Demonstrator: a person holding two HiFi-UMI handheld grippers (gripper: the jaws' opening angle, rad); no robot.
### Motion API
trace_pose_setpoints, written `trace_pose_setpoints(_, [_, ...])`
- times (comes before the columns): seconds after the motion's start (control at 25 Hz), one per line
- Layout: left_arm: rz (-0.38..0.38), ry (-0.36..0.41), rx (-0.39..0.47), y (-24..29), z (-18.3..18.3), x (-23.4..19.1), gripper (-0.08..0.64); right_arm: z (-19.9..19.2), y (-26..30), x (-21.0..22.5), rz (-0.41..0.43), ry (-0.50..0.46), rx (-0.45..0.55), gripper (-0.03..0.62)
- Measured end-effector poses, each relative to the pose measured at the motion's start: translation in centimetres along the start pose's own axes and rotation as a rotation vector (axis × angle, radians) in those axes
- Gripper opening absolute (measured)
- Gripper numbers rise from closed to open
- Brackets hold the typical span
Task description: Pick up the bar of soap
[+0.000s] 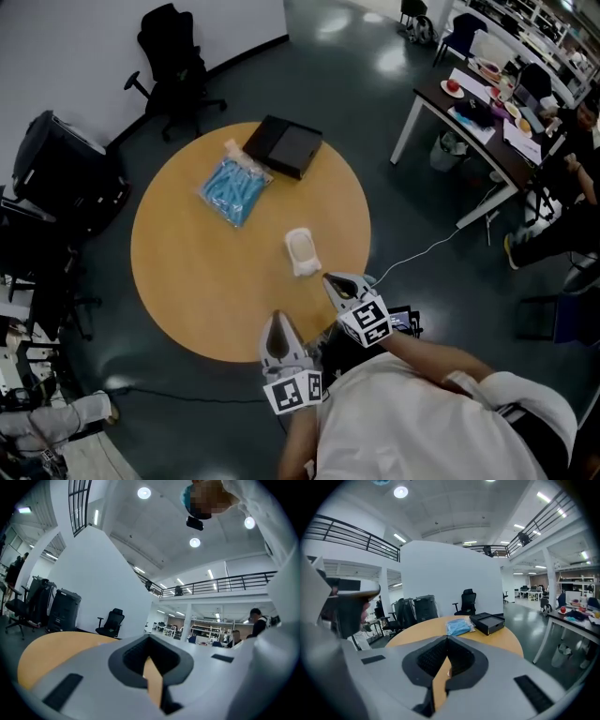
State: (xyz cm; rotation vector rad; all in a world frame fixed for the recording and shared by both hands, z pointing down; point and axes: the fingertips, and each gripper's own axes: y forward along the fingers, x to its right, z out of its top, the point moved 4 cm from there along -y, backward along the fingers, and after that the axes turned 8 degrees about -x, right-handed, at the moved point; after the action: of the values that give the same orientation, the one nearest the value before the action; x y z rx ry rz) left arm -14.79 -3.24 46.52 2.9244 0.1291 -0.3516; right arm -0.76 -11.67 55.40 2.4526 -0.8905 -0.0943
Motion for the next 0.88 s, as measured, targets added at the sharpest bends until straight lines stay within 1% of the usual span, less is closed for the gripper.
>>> trace_pose_setpoints(0.08, [0.017, -0.008, -0.010, 1.2, 0.1, -1.1, 0.003, 0.0, 3.0, 0.2, -0.009, -0.002, -0.029, 0.014])
trace_pose_setpoints(0.24, [0.044, -0.054, -0.041, 2.0, -0.2, -2.2, 0.003, -1.3, 7.4, 1.1, -0.047, 0.001, -0.108, 0.014])
trace_pose_setpoints(0.4, [0.059, -0.040, -0.086, 3.1, -1.0, -3.4, 0.003, -2.2, 11.7, 2.6, -0.089, 0.032, -0.169, 0.023])
trace_pose_setpoints(0.44, [0.062, -0.045, -0.095, 3.2, -1.2, -3.6, 0.003, -2.7, 12.7, 3.0, -0.102, 0.044, -0.194, 0.058])
trace_pose_setpoints(0.48, [0.065, -0.053, -0.103, 3.2, -1.4, -3.9, 0.003, -3.1, 13.7, 3.3, -0.114, 0.055, -0.220, 0.134])
trace_pose_setpoints(0.52, [0.070, -0.060, -0.111, 3.2, -1.7, -4.2, 0.003, -3.5, 14.7, 3.5, -0.125, 0.065, -0.244, 0.182])
trace_pose_setpoints(0.56, [0.074, -0.067, -0.118, 3.2, -2.0, -4.5, 0.003, -3.9, 15.6, 3.8, -0.138, 0.070, -0.266, 0.206])
trace_pose_setpoints(0.6, [0.077, -0.074, -0.126, 3.3, -2.2, -4.8, 0.003, -4.3, 16.5, 4.0, -0.152, 0.070, -0.286, 0.222])
trace_pose_setpoints(0.72, [0.080, -0.088, -0.149, 3.4, -2.8, -5.4, 0.003, -5.0, 18.6, 4.7, -0.193, 0.059, -0.346, 0.244])
trace_pose_setpoints(0.88, [0.089, -0.106, -0.162, 3.7, -3.0, -6.4, 0.003, -5.8, 20.7, 4.9, -0.215, 0.046, -0.420, 0.275])
